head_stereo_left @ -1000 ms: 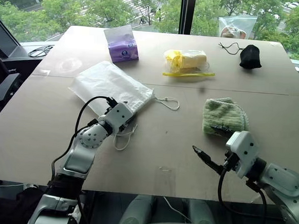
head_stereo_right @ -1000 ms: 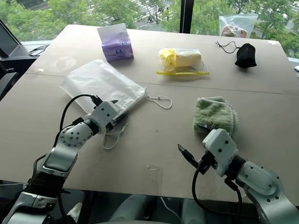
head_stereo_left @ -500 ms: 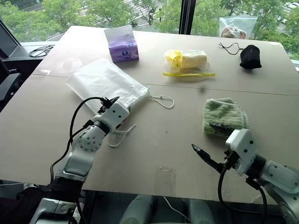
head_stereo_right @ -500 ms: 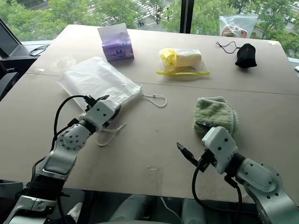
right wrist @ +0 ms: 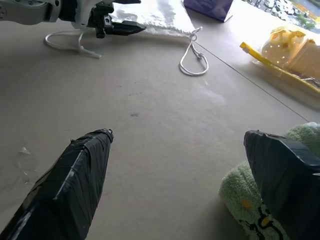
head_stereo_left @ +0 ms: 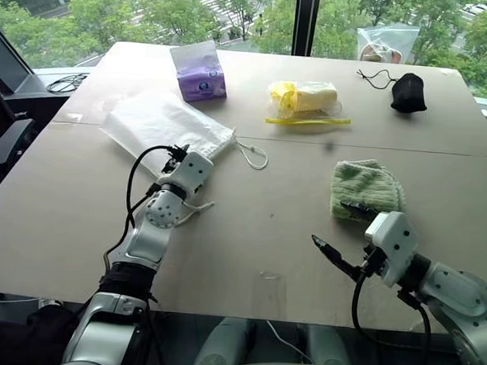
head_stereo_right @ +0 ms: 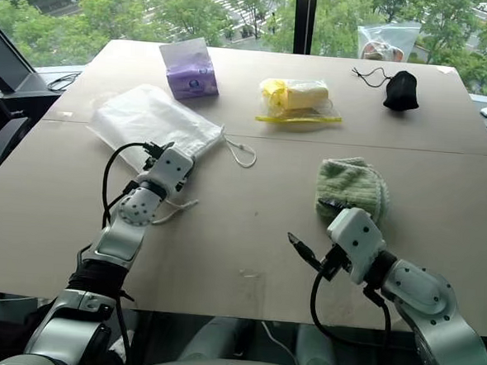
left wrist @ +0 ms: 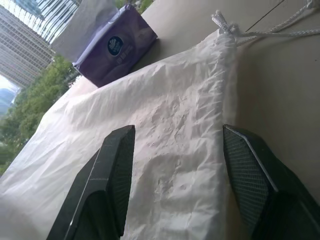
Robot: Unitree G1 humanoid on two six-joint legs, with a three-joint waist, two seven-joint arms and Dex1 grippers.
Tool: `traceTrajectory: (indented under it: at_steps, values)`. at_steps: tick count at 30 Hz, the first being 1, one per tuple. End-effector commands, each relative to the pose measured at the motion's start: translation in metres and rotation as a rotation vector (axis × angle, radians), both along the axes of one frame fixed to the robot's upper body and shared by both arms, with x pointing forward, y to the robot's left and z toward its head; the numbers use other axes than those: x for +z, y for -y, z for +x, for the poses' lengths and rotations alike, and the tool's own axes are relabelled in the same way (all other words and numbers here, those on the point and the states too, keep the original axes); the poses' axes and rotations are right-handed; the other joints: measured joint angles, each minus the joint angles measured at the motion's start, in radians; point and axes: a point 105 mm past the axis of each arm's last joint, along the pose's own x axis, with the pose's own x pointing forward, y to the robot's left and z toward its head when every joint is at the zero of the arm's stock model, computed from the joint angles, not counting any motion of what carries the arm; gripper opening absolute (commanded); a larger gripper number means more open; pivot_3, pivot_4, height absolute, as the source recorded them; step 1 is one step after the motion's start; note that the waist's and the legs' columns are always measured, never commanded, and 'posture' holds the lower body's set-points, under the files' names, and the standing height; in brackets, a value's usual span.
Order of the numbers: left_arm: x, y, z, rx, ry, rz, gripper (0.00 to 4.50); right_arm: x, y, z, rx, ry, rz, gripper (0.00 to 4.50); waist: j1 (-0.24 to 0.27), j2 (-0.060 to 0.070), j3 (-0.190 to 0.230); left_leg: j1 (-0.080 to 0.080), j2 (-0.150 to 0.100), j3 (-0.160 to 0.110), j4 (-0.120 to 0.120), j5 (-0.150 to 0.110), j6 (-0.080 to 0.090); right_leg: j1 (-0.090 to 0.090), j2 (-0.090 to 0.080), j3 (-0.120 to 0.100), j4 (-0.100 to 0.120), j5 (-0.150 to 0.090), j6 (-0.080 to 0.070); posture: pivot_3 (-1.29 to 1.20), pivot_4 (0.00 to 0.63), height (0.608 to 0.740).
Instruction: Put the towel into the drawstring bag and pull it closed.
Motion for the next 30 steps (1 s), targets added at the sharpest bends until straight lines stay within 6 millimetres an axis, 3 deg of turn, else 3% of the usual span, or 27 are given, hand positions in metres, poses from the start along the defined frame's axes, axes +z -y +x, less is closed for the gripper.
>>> traceTrajectory:
  at_steps: [1,10,16,19,20,26,30]
  values:
    - [0.025,0.008,-0.001,-0.049,0.137,0.045,2.73,0.008,-0.004,-0.003,0.007,0.044,0.01,4.5,0.0,0.0,0.0,0.0,0.0,0.0,0.0,0.0,0.0,0.0,0.0,0.0,0.0,0.0,0.0,0.0,0.15,0.74]
    - [0.023,-0.007,0.014,0.049,0.097,0.066,2.73,0.005,-0.005,0.001,-0.001,0.047,0.006,4.5,0.002,0.0,0.0,0.0,0.0,0.0,0.0,0.0,0.0,0.0,0.0,-0.001,0.0,0.0,0.0,0.0,0.15,0.74]
    - [0.01,0.024,0.006,-0.154,-0.066,-0.166,2.73,0.004,-0.004,0.001,-0.002,0.048,0.0,4.5,-0.003,0.0,0.0,0.0,-0.001,0.0,0.0,0.0,0.0,0.0,0.0,0.0,0.0,0.0,0.0,0.0,0.15,0.74]
    - [0.009,0.025,0.002,-0.161,-0.105,-0.207,4.15,0.004,-0.003,0.0,-0.003,0.046,-0.001,4.5,-0.002,0.0,0.0,0.0,0.0,-0.001,0.0,0.0,0.0,0.0,0.0,0.0,0.0,0.0,0.0,0.0,0.15,0.74]
    - [0.008,0.023,0.002,-0.148,-0.109,-0.195,4.43,0.004,-0.004,0.0,-0.003,0.046,0.001,4.5,-0.002,0.0,0.0,0.0,0.0,-0.001,0.0,0.0,0.0,0.0,0.0,-0.001,0.0,0.0,0.0,0.0,0.15,0.74]
    - [0.012,0.007,0.008,-0.059,-0.073,-0.083,4.43,0.005,-0.005,0.0,0.002,0.053,0.01,4.5,-0.001,0.0,0.0,0.0,-0.001,-0.001,0.001,0.0,0.0,0.0,0.0,-0.001,0.001,0.0,0.0,0.0,0.15,0.74]
    - [0.016,-0.003,0.011,-0.011,-0.04,-0.042,4.43,0.015,-0.008,-0.001,0.017,0.102,0.046,4.5,-0.001,0.0,0.0,0.0,-0.001,-0.001,0.001,0.0,0.0,0.0,0.0,-0.001,0.001,0.0,0.0,0.0,0.15,0.74]
